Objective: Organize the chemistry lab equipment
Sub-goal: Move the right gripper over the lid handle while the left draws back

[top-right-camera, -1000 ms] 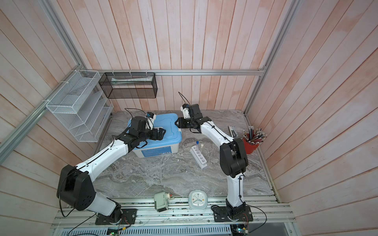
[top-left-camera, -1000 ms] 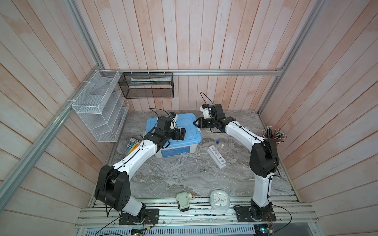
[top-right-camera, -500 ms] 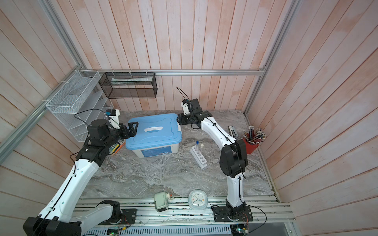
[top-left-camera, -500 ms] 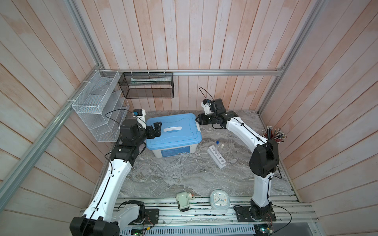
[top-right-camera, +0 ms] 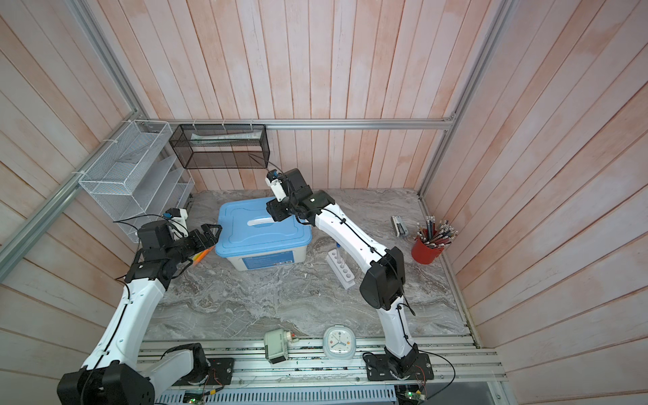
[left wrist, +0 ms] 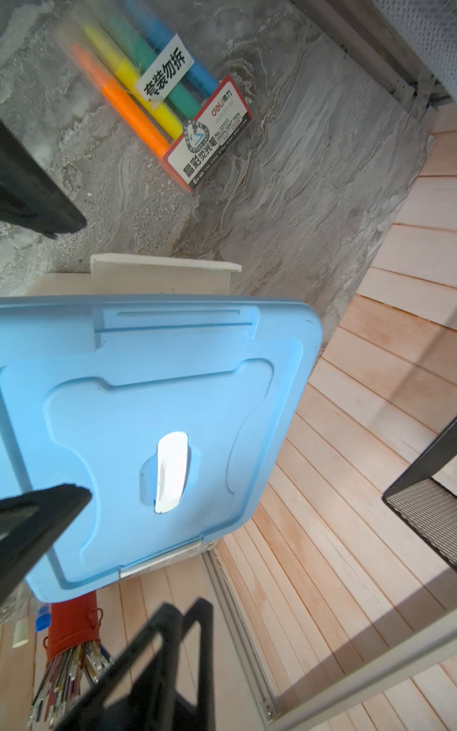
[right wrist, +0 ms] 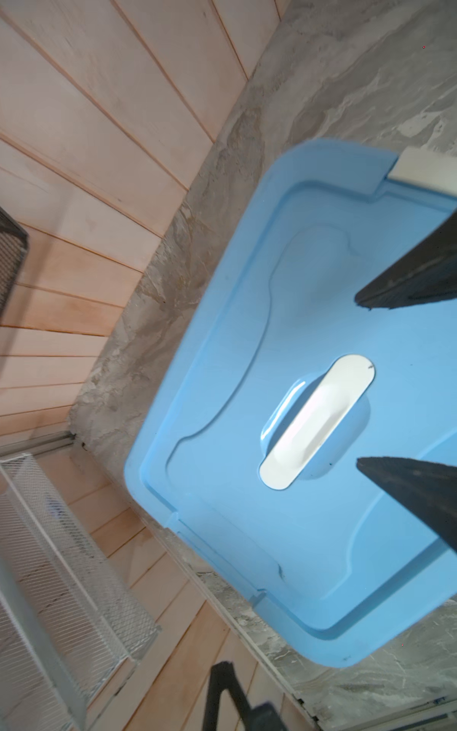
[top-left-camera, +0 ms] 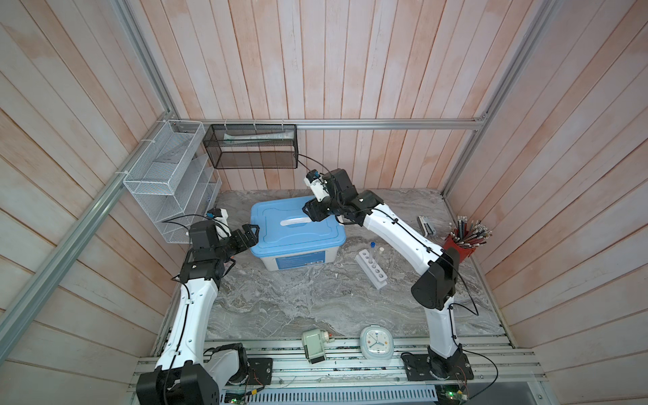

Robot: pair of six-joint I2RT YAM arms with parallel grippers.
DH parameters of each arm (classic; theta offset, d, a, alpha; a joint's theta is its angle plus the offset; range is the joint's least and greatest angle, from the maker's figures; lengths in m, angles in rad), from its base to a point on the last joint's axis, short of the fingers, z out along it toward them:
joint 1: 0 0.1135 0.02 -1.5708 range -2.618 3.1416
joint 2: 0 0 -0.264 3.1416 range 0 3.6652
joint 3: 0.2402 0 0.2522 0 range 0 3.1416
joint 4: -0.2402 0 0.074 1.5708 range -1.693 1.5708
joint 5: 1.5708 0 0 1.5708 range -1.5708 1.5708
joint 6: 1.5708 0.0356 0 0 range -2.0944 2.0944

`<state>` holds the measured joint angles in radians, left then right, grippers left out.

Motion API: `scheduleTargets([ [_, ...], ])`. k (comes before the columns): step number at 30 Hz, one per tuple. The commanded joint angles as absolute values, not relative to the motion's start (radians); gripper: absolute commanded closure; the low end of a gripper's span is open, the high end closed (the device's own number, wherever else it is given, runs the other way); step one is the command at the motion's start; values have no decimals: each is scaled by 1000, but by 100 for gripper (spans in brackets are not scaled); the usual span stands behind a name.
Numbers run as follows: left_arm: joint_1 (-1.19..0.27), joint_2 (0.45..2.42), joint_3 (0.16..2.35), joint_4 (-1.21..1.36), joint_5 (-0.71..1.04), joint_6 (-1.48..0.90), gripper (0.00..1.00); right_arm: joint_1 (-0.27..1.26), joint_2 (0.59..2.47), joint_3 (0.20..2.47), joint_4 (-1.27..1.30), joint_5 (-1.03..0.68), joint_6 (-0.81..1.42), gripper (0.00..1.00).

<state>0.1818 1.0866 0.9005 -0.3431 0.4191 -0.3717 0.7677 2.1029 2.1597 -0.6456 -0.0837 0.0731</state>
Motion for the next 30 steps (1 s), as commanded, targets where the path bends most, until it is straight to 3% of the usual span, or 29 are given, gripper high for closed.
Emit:
scheduleTargets([
  [1, 219, 1098, 908, -325, 462, -387, 0, 774, 2148, 2177, -683, -71, 54, 39],
  [30, 264, 1280, 872, -116, 591, -506, 0, 803, 2263, 2226, -756, 62, -14, 38],
])
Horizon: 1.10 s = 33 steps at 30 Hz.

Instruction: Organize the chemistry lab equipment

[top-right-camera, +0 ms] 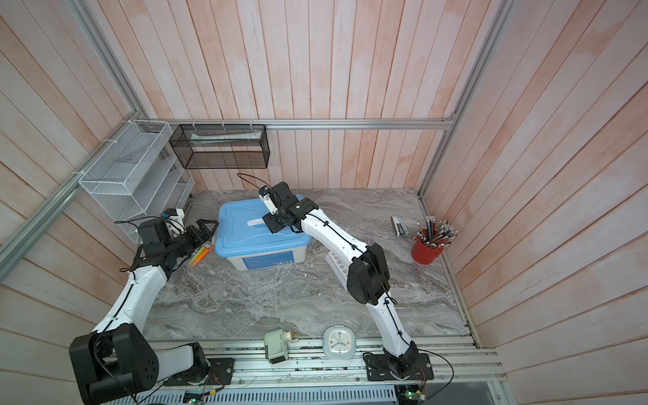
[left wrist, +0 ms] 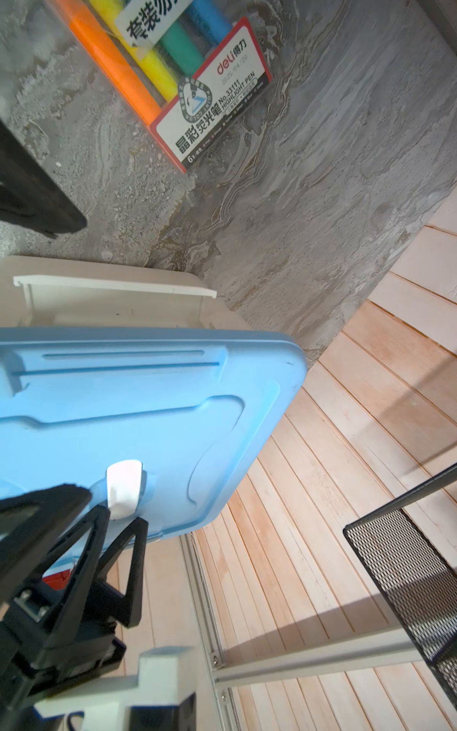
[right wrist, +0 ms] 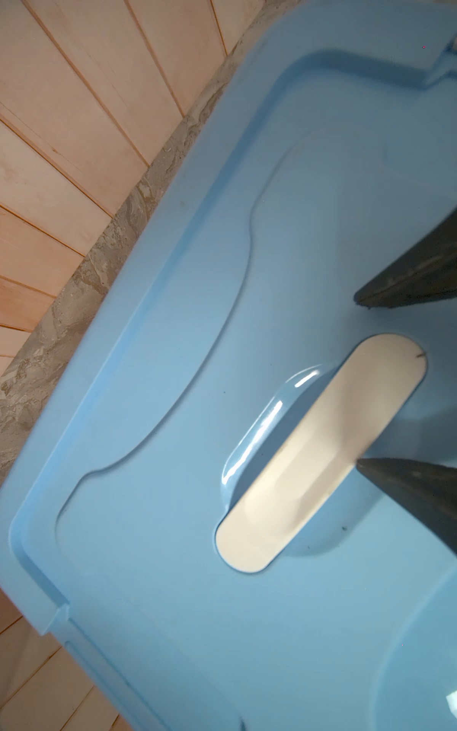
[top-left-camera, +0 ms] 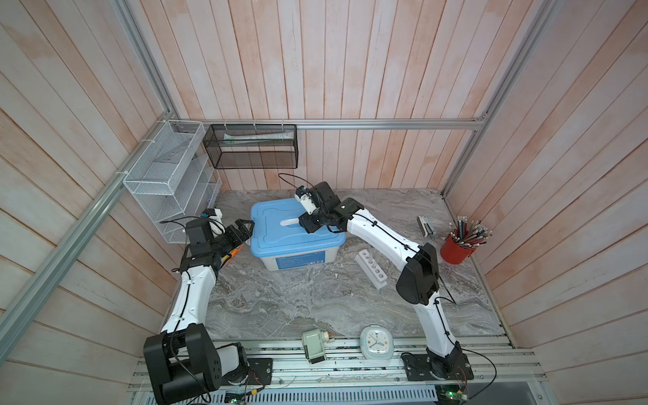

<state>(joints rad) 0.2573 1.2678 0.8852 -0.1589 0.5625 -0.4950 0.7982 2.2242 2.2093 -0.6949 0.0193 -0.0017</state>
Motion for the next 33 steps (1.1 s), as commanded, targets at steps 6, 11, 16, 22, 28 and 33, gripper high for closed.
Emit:
scheduleTargets([
  [6, 260, 1288, 862, -93, 602, -517, 0, 800, 2267, 2216, -774, 119, -11, 38],
  [11, 258, 1287, 861, -92, 603, -515, 0, 794, 2259, 2201, -776, 125, -8, 38],
  [16, 246, 1288, 863, -92, 599, -514, 0, 781, 2235, 2160, -768, 138, -5, 38],
  [22, 224, 1297, 870, -89, 589, -511, 0, 761, 2189, 2075, -738, 141, 5, 38],
  [28, 206, 1305, 882, -93, 578, -509, 0, 743, 2157, 2031, -726, 147, 6, 38],
  [33, 204, 1305, 882, -97, 572, -506, 0, 737, 2145, 2014, -723, 151, 5, 38],
])
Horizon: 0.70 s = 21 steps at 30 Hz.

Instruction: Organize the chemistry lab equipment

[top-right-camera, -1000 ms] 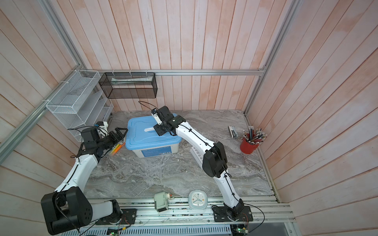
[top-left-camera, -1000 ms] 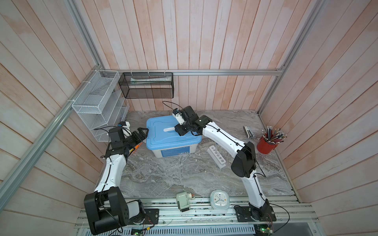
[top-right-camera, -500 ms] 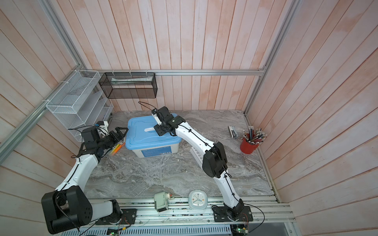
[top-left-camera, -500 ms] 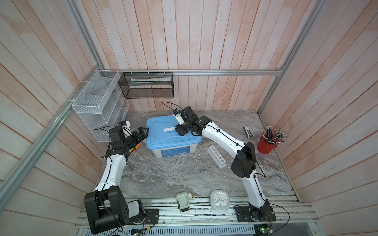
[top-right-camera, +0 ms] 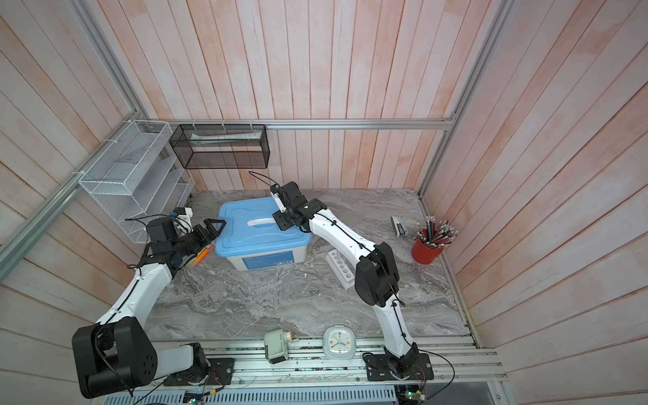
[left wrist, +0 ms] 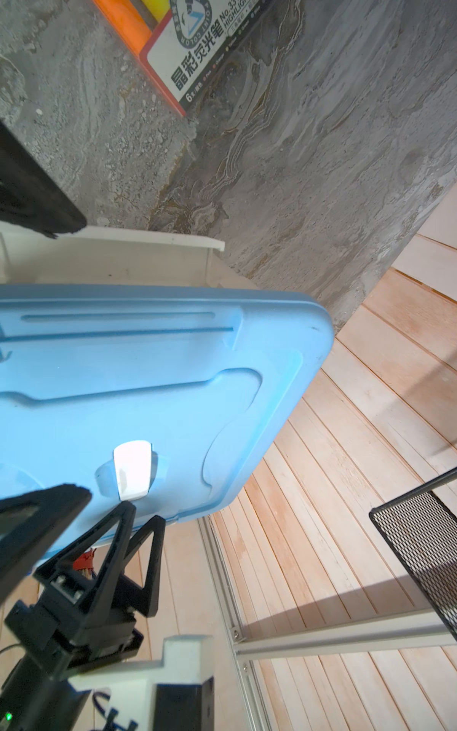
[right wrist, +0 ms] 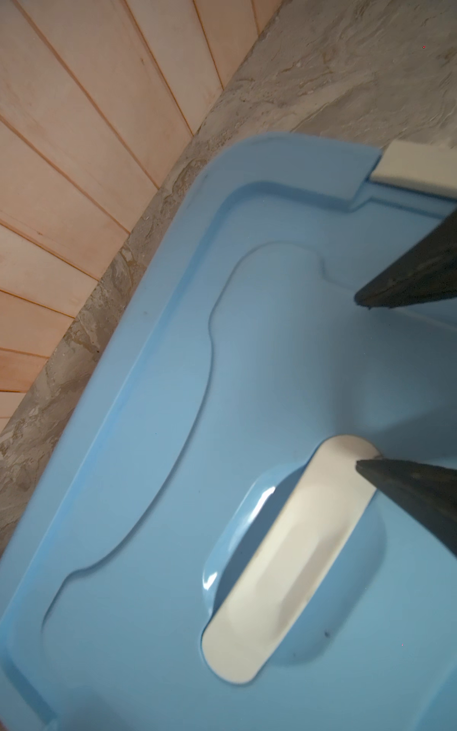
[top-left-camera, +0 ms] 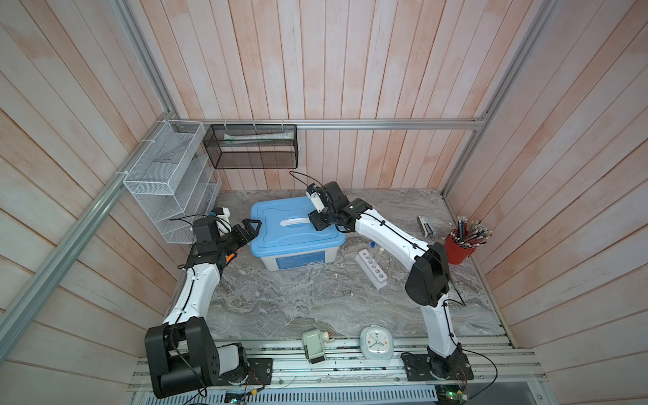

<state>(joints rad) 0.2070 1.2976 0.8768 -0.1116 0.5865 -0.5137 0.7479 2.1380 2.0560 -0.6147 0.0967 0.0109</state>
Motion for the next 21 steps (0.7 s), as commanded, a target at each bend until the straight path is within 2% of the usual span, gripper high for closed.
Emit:
scheduleTargets([
  [1, 204, 1304, 883, -97, 571, -506, 0, 736, 2144, 2013, -725, 152, 5, 38],
  [11, 212, 1284, 927, -183, 499, -452, 0, 733, 2143, 2021, -717, 121, 8, 38],
  [21, 222, 1331, 911, -147, 563, -458, 0, 733, 2103, 2016, -612, -50, 34, 31],
])
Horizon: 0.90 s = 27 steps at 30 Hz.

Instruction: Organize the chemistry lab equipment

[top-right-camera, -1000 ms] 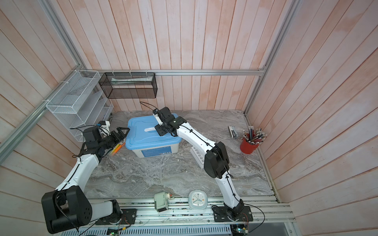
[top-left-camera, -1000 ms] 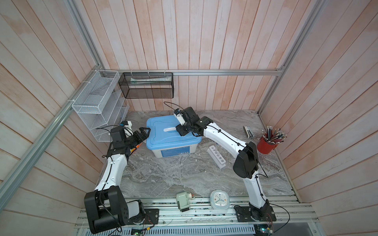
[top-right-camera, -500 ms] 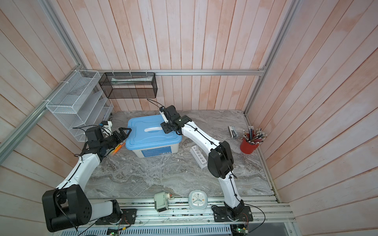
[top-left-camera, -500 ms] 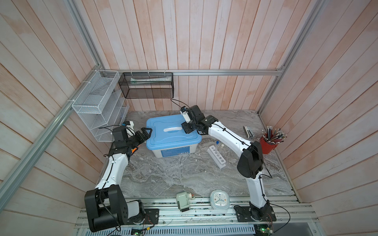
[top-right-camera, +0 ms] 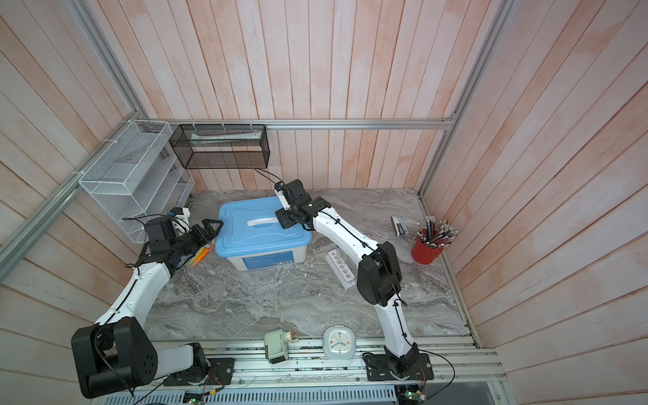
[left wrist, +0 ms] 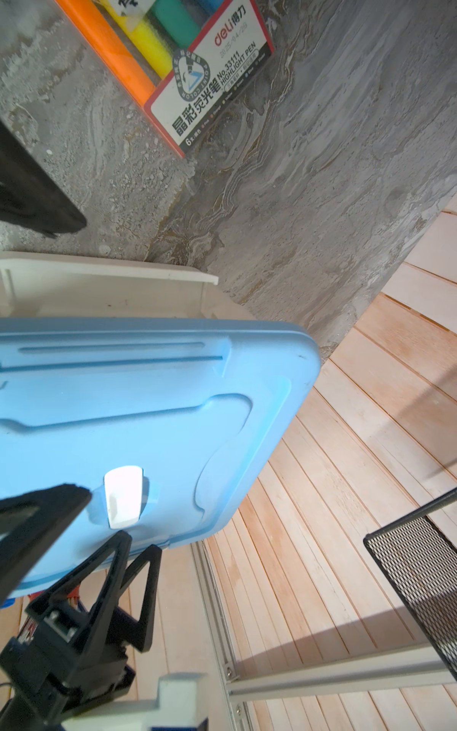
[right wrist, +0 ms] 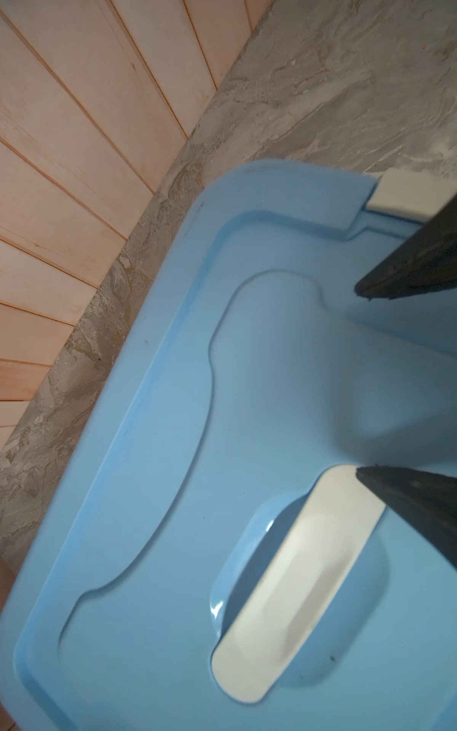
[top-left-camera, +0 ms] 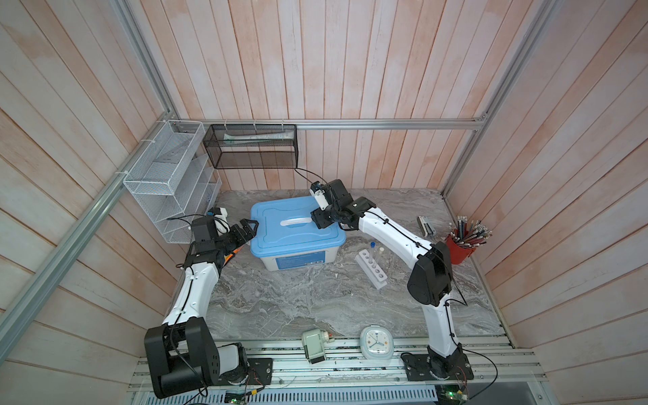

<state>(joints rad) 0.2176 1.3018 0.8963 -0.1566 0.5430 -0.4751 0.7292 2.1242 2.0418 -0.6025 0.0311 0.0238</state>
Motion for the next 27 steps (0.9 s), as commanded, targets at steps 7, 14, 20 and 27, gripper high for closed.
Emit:
scheduleTargets([
  [7, 221, 1378, 917, -129, 598, -459, 0, 735, 2124, 2014, -609, -85, 41, 31],
  [14, 219, 1414, 913, -100, 612, -470, 0, 735, 2129, 2005, -608, -83, 38, 31],
  [20, 215, 1440, 910, -84, 615, -475, 0, 735, 2130, 1998, -601, -84, 40, 31],
  [27, 191, 1442, 912, -56, 643, -485, 0, 735, 2131, 1970, -591, -87, 51, 31],
])
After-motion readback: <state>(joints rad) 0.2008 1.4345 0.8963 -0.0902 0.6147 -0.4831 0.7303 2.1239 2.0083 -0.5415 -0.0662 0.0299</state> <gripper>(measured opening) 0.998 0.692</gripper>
